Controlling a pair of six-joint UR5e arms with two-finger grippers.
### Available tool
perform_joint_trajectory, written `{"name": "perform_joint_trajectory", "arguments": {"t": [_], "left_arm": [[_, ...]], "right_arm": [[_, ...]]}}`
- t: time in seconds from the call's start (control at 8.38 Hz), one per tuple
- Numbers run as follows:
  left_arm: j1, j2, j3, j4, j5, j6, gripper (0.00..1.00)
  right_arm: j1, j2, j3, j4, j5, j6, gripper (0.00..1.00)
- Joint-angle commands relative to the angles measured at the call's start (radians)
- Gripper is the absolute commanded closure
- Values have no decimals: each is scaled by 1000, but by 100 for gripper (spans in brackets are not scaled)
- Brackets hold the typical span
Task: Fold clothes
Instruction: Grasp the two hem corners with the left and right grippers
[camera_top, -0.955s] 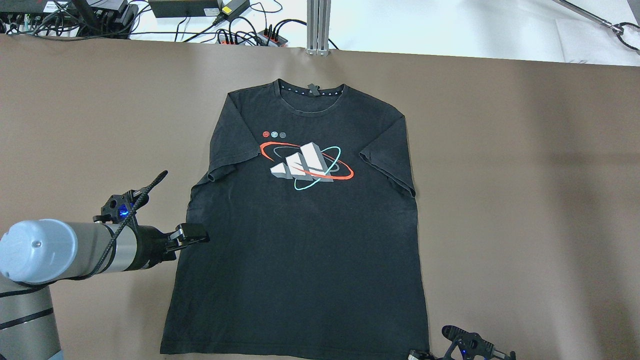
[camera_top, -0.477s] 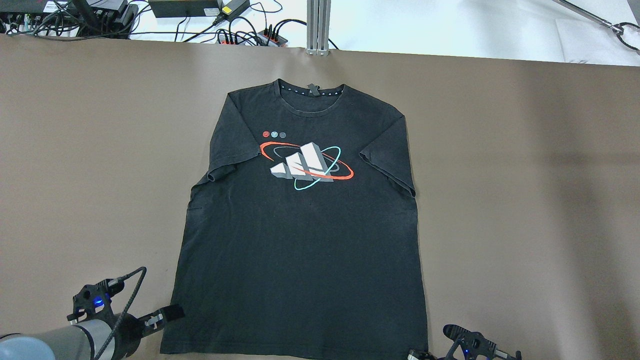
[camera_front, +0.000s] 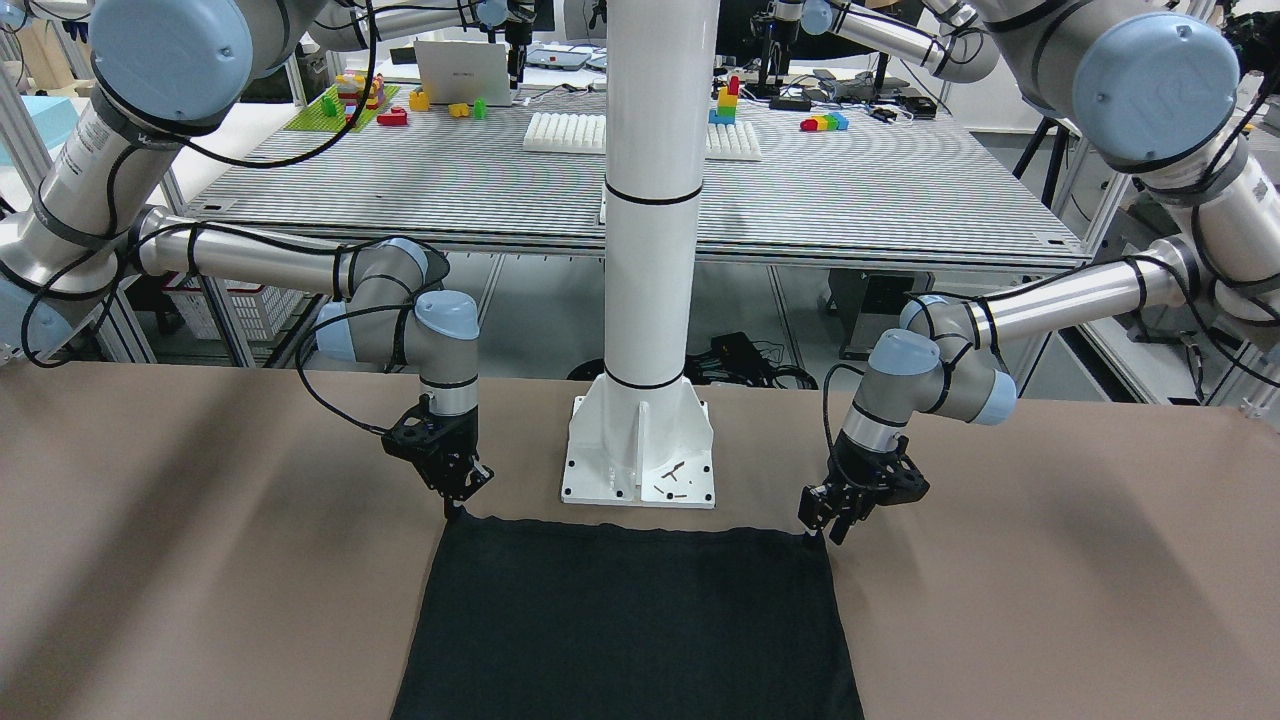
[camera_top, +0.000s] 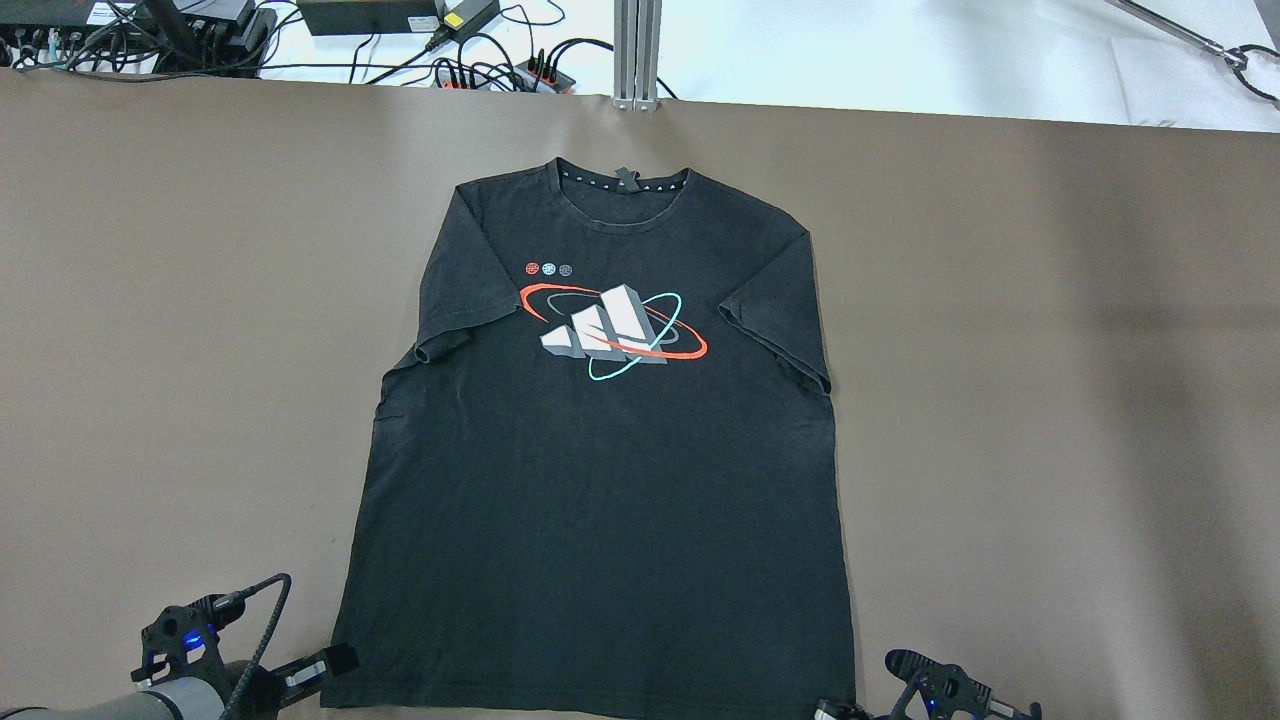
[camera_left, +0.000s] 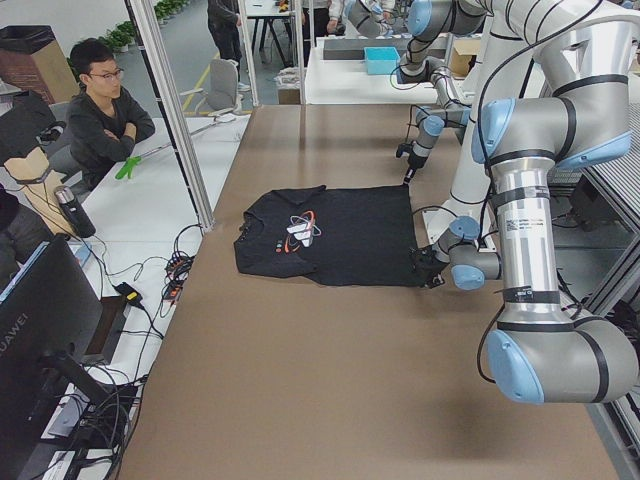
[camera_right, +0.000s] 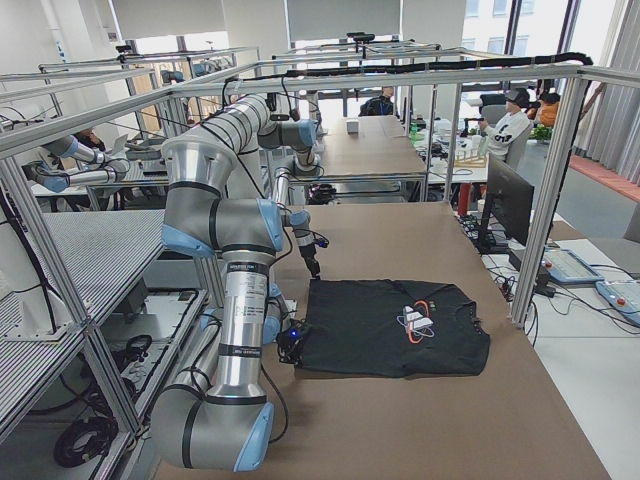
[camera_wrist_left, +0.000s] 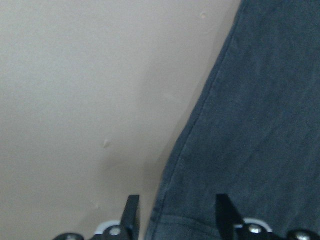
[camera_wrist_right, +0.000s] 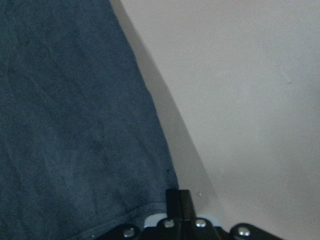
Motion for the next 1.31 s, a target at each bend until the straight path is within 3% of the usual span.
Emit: {"name": "perform_joint_trajectory", "arguments": {"t": [0.0,0.24,0.72,0.95,1.19], "left_arm": [[23,-3,10,0,6,-7,43],[29,-6,10,0,6,-10,50],[30,-7,10,1,1,-13,99],[27,2,-3,1,-3,-12,100],[49,43,-79,1,-12,-13,100]], "right_arm": [[0,0,0,0,0,1,100],[0,0,0,0,0,1,100],[0,2,0,0,0,1,100],[0,3,4,0,1,1,100],[-3,-11,87,-18,12,6,100]]}}
